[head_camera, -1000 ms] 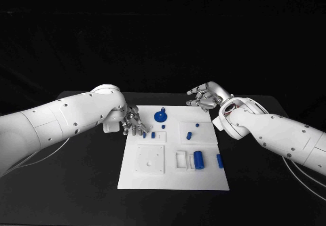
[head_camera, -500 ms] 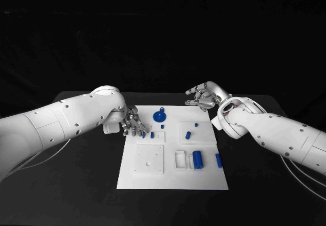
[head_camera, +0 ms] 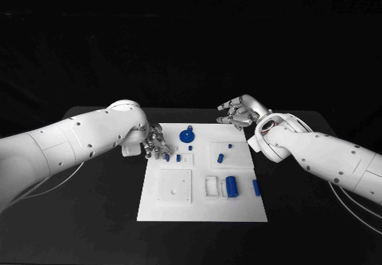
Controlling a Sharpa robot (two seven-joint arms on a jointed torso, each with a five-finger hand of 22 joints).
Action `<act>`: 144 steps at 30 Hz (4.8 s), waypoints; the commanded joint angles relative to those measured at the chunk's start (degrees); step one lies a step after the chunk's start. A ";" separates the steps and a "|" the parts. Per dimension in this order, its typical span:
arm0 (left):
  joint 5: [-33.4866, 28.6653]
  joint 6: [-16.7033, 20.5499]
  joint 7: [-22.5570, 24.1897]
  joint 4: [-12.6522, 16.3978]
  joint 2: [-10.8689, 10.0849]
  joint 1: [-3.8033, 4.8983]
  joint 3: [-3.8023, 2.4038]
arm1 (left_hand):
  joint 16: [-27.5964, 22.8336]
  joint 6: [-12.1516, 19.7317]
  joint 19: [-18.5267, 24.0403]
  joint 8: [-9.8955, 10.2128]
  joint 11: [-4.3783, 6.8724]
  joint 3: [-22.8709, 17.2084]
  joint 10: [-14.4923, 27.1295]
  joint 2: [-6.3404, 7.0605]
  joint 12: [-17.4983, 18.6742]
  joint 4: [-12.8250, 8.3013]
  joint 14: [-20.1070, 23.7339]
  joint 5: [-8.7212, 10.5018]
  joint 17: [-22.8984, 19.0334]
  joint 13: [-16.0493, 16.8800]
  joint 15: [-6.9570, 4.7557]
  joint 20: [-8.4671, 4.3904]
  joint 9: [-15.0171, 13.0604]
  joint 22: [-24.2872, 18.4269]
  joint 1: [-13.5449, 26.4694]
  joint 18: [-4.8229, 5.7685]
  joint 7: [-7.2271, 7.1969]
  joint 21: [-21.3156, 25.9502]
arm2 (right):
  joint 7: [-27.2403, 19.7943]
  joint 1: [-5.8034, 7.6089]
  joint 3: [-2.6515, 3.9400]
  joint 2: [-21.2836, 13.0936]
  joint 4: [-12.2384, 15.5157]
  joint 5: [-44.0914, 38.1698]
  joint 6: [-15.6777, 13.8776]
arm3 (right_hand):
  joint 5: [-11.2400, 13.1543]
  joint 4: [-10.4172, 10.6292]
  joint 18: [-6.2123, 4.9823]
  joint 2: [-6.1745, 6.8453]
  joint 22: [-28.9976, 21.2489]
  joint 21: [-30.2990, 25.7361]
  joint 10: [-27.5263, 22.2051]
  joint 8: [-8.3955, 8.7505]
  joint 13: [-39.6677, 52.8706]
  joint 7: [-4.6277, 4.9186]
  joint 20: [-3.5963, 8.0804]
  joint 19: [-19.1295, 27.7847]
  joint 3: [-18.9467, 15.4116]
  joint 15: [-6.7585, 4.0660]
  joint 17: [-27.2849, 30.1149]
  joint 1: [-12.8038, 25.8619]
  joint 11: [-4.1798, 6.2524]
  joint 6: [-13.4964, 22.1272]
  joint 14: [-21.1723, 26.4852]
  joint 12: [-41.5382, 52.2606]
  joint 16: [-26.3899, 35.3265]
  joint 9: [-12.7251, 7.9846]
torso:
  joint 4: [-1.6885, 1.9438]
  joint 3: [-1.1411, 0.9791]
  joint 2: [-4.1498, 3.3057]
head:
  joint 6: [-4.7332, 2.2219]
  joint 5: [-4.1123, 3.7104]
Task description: Assemble the parts on the task board
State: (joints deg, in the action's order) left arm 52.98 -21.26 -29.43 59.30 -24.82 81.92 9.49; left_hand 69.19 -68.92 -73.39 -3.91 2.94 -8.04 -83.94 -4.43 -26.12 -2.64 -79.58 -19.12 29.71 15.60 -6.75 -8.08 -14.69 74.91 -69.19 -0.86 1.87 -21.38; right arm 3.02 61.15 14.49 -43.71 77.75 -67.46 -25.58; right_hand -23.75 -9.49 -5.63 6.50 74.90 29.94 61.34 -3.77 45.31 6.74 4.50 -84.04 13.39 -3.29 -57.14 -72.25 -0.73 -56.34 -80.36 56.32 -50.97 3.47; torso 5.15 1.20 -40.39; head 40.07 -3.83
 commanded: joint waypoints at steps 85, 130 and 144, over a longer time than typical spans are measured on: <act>20.40 54.09 10.20 26.77 -16.32 -4.54 4.34 | 2.51 -6.42 1.15 -2.72 1.92 -8.56 -2.97 6.17 -5.82 -8.59 -1.73 -18.71 3.59 -2.76 -0.77 0.05 -4.37 1.18 -1.15 -1.87 -1.67 -7.47 | -0.57 -0.24 0.03 -1.39 0.29 0.69 0.27 | -0.36 0.93 -0.89 -0.04 3.37 0.16 0.23 0.32 -0.10 0.12 0.04 -1.93 0.14 -0.22 -0.07 0.91 0.24 0.16 -0.11 0.10 -0.01 -0.01 | 0.03 0.01 0.01 | 0.10 1.68; 25.38 49.84 7.60 25.05 -15.16 -8.25 4.34 | 2.50 -6.79 1.41 -2.42 1.92 -8.83 -2.97 6.62 -5.86 -8.10 -1.67 -19.22 3.28 -2.93 -0.72 0.18 -4.20 1.15 -1.33 -2.00 -1.71 -7.86 | -0.60 -0.55 0.03 -1.52 0.36 0.70 0.36 | -0.39 0.86 -0.89 -0.03 3.37 0.11 0.25 0.32 -0.17 0.12 0.06 -1.96 0.26 -0.23 -0.08 0.73 0.26 0.17 -0.15 0.07 0.04 -0.01 | -0.03 0.01 -0.03 | 0.67 1.64; 28.06 48.39 7.24 24.43 -14.70 -8.72 4.34 | 2.46 -6.81 1.47 -2.38 1.87 -8.79 -2.97 6.64 -5.87 -8.00 -1.68 -19.21 3.18 -2.94 -0.68 0.25 -4.19 1.15 -1.32 -2.04 -1.72 -7.87 | -0.60 -0.57 0.03 -1.57 0.44 0.70 0.42 | -0.38 0.81 -0.89 -0.04 3.37 0.10 0.27 0.33 -0.17 0.12 0.06 -1.96 0.23 -0.23 -0.09 0.77 0.26 0.19 -0.16 0.08 0.03 -0.02 | -0.02 0.02 -0.05 | 0.90 1.40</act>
State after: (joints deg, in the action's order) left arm 79.39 28.69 -21.87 83.73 -39.71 73.46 13.75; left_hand 71.43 -75.15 -72.17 -6.60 3.46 -8.29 -84.89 2.22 -31.62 -2.38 -81.28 -38.08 32.95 12.74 -7.15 -8.08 -18.92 74.91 -69.73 -1.73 0.27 -29.15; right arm 2.93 60.62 14.49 -45.27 78.07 -66.66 -25.59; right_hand -23.75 -9.01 -5.63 6.49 74.90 29.94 61.34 -3.77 45.22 6.74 4.49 -84.04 13.54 -3.29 -57.14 -71.79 -0.73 -56.35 -80.36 56.32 -50.97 3.47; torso 5.13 1.21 -40.42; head 40.92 -2.41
